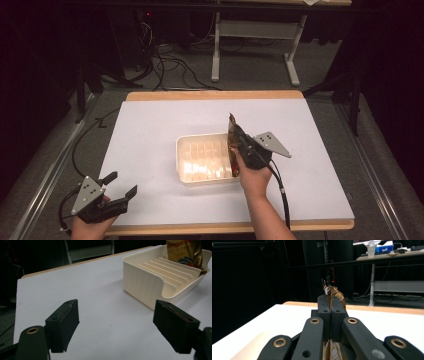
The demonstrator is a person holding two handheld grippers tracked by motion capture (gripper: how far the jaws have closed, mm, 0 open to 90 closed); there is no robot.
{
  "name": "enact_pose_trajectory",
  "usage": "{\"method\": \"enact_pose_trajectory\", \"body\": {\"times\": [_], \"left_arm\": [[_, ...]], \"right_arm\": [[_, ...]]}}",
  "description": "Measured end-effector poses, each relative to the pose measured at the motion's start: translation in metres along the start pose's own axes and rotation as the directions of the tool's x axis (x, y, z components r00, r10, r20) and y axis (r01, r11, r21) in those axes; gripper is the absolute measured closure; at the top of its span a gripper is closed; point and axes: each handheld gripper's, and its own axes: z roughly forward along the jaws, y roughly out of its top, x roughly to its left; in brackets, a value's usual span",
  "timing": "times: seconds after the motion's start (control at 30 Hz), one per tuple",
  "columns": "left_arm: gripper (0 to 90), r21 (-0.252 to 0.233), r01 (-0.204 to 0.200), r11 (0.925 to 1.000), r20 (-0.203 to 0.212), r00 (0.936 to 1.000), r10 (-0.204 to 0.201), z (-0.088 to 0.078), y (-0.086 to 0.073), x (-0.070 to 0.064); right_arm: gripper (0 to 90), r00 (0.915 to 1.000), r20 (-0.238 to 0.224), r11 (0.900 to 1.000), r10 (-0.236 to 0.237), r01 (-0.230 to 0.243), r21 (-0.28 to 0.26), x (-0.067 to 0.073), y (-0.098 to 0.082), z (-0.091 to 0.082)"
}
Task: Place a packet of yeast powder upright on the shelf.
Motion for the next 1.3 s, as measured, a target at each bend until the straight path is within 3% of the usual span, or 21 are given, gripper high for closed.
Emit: {"method": "enact_pose_trajectory", "body": {"times": [0.23,0.53,0.63,0.73,0.77,0.87,0.93,1.0,1.03,1.13,1.23,1.27,1.3], "left_arm": [[21.4,0.001,0.004,1.0000,-0.003,1.0000,-0.004,0.001,0.000,0.001],[21.4,0.009,-0.002,1.0000,0.001,1.0000,0.002,0.003,0.000,-0.001],[21.4,0.011,-0.001,0.9999,0.000,1.0000,0.001,0.004,-0.001,0.000],[21.4,0.009,0.001,1.0000,-0.003,1.0000,-0.001,0.003,-0.001,0.001],[21.4,0.008,0.004,1.0000,-0.006,1.0000,-0.004,0.003,-0.001,0.002],[21.4,0.008,0.005,1.0000,-0.009,0.9999,-0.005,0.003,0.000,0.002],[21.4,0.015,0.001,0.9999,-0.009,1.0000,-0.001,0.004,0.000,0.002],[21.4,0.016,0.002,0.9999,-0.009,1.0000,-0.002,0.004,0.000,0.002],[21.4,0.019,0.001,0.9998,-0.008,1.0000,-0.001,0.005,-0.001,0.001],[21.3,0.034,0.004,0.9994,-0.006,1.0000,-0.003,0.007,-0.002,0.002],[21.1,0.044,0.013,0.9989,-0.009,0.9999,-0.013,0.009,-0.002,0.002],[21.2,0.044,0.013,0.9989,-0.009,0.9999,-0.013,0.009,-0.002,0.002],[21.2,0.045,0.018,0.9988,-0.008,0.9998,-0.017,0.010,-0.002,0.002]], "right_arm": [[90.0,0.9999,-0.015,0.999,0.003,-0.004,-0.039,-0.004,-0.013,-0.014],[90.0,0.9997,-0.016,0.999,0.021,-0.021,-0.027,-0.010,-0.027,-0.026],[72.7,0.9986,-0.049,0.999,0.020,-0.018,0.036,-0.013,-0.018,-0.032],[66.4,0.9984,-0.054,0.999,0.013,-0.010,0.045,-0.018,-0.014,-0.039],[59.0,0.9980,-0.057,0.998,0.028,-0.025,0.051,-0.024,-0.010,-0.049],[55.3,0.9980,-0.055,0.998,0.029,-0.026,0.051,-0.031,-0.004,-0.059],[51.8,0.9993,-0.037,0.998,0.011,-0.008,0.059,-0.044,0.004,-0.077],[50.5,0.9996,-0.027,0.998,-0.004,0.006,0.067,-0.049,0.005,-0.083],[46.7,0.9992,0.005,0.994,-0.039,0.039,0.099,-0.062,0.005,-0.094],[37.3,0.9950,0.057,0.982,-0.082,0.071,0.175,-0.089,-0.007,-0.107],[31.2,0.9919,0.096,0.972,-0.083,0.059,0.228,-0.113,-0.026,-0.119],[31.2,0.9919,0.096,0.972,-0.083,0.059,0.228,-0.113,-0.026,-0.119],[30.1,0.9923,0.093,0.963,-0.082,0.055,0.263,-0.122,-0.033,-0.122]]}}
